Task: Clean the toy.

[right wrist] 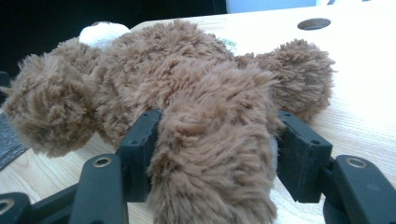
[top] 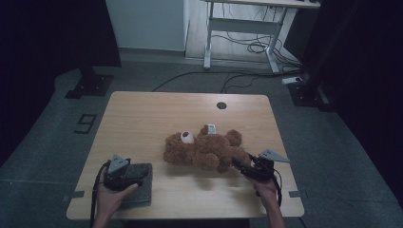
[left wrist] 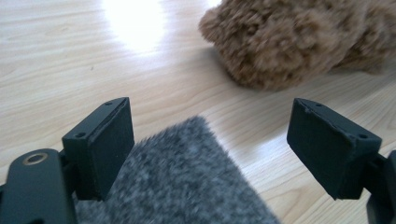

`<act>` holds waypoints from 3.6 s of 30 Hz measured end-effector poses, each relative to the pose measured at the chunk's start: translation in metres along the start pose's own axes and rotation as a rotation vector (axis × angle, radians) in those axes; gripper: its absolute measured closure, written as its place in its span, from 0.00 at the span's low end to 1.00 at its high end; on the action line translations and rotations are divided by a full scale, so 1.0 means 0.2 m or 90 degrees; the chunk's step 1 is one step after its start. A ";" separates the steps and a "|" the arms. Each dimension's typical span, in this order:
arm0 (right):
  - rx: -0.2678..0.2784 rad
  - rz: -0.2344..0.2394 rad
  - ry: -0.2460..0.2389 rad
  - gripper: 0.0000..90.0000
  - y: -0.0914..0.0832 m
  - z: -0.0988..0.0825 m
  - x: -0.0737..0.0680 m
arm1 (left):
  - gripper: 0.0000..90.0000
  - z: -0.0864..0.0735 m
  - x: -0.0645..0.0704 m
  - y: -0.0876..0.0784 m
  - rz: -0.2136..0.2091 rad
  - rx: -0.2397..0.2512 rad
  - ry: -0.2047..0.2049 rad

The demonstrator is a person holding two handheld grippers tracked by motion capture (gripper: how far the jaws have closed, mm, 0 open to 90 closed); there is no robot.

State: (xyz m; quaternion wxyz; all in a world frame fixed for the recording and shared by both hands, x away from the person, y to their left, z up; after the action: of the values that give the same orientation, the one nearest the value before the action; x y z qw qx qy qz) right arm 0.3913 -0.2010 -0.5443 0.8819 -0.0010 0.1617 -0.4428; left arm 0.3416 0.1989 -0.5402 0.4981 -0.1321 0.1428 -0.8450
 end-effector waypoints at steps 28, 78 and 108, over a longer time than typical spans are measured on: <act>0.000 -0.003 0.018 0.43 0.02 -0.01 0.01 | 0.13 -0.30 -0.01 0.10 0.028 -0.123 0.040; -0.008 -0.006 0.017 0.43 -0.02 -0.03 0.02 | 0.82 -0.04 0.00 -0.07 -0.026 0.042 -0.014; -0.020 0.020 0.038 0.53 -0.03 -0.04 0.03 | 0.83 0.13 0.14 -0.01 -0.076 0.075 0.008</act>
State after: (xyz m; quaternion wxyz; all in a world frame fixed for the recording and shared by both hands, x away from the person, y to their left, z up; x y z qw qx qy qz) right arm 0.3872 -0.2073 -0.5535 0.8832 0.0008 0.1952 -0.4264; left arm 0.3357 0.1718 -0.5120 0.4526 -0.1058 0.0876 -0.8811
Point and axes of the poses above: each handheld gripper's, and its own axes: y roughly forward along the jaws, z roughly out of its top, x roughly to its right, the point moved 8 cm from there along y, roughly forward along the jaws, and after that the axes turned 13 degrees about x, right-handed, at the moved point
